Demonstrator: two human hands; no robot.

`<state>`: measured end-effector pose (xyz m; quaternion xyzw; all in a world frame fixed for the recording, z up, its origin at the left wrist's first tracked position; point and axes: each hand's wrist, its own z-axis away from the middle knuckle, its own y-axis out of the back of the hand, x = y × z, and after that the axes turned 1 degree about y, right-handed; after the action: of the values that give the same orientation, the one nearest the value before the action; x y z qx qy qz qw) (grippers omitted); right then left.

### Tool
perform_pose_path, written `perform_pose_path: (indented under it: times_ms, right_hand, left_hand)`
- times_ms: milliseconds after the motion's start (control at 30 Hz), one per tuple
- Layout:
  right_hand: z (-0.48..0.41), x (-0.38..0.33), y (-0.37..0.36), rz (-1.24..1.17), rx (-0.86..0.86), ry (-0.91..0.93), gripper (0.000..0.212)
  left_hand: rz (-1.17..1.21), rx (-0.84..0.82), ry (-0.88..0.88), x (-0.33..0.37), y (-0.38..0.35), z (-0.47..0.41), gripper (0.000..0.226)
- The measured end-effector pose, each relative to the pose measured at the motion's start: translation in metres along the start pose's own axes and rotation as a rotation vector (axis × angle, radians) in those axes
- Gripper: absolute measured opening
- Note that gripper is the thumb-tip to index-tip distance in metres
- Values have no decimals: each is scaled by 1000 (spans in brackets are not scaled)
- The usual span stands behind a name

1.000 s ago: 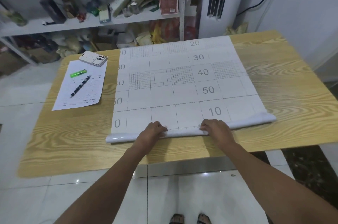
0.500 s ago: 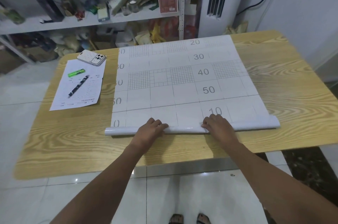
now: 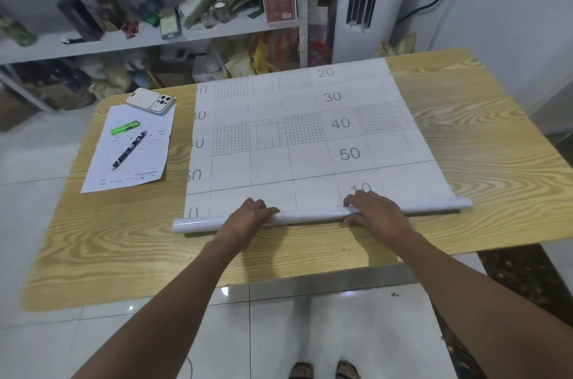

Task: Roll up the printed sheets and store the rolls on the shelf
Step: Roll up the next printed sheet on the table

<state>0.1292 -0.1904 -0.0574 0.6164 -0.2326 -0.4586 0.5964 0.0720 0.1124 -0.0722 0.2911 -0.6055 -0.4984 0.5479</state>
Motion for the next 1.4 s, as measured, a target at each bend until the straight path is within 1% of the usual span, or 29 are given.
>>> perform_pose_path:
  times_ms: [67, 133, 200, 300, 400, 533, 567, 633, 733, 833, 900, 933, 1000, 1033, 1067, 1133, 1167, 1233, 1267, 1333, 1400]
  right_hand:
    - [-4, 0, 3, 5, -48, -17, 35]
    - [-7, 0, 2, 2, -54, -8, 33]
    - [-9, 0, -3, -15, -18, 2, 32]
    - [-8, 1, -10, -1, 26, 7, 30]
    - [-7, 1, -14, 41, 78, 1, 24]
    - [-2, -2, -19, 94, 130, -10, 16]
    - [0, -1, -20, 109, 137, -3, 17]
    - [2, -1, -21, 131, 146, 11, 22]
    - [0, -4, -19, 120, 182, -20, 26]
    - [-1, -8, -19, 151, 216, -50, 23]
    - [0, -9, -23, 171, 220, -47, 21]
    - [1, -10, -25, 172, 210, -42, 24]
    - [3, -12, -26, 169, 156, -34, 41]
    - [4, -13, -26, 163, 128, -36, 47]
    - [4, -14, -25, 154, 111, -42, 48]
    - [4, -15, -25, 140, 95, -58, 43]
    - [4, -16, -24, 138, 91, -58, 41]
    - [3, -16, -24, 124, 86, -48, 42]
    - [3, -16, -24, 109, 87, -42, 44]
    - [3, -19, -21, 69, 97, -40, 46]
    - [3, -22, -19, 58, 127, -12, 41]
  left_hand:
    - [0, -64, 25, -2, 0, -1, 41]
    - [6, -115, 26, -7, 1, -2, 44]
    - [0, -80, 6, -7, 0, -1, 49]
    - [-71, -17, -5, 2, -3, 3, 47]
    - [-110, -14, 24, 9, -9, 7, 56]
    - [-122, 49, -9, 2, -12, 10, 65]
    - [-127, 59, -28, 1, -11, 12, 63]
    - [-117, 63, -34, 3, -8, 16, 49]
    - [37, 61, 88, 3, -8, 17, 32]
    - [173, 32, 182, 1, -4, 10, 29]
    - [185, -29, 209, -1, -1, 7, 30]
    - [183, -55, 217, 0, 0, 6, 29]
    - [160, -76, 217, 0, 1, 4, 29]
    - [124, -84, 215, 1, 2, 4, 30]
    - [59, -97, 215, 3, 2, 4, 32]
    - [-111, -98, 205, 5, 3, 9, 34]
    - [-157, -59, 182, 6, 1, 12, 34]
    - [-180, 27, 132, 6, -4, 19, 34]
    - [-177, 38, 140, 6, -5, 22, 36]
    - [-173, 6, 181, 8, -5, 23, 46]
    - [-186, -22, 196, 9, -5, 22, 56]
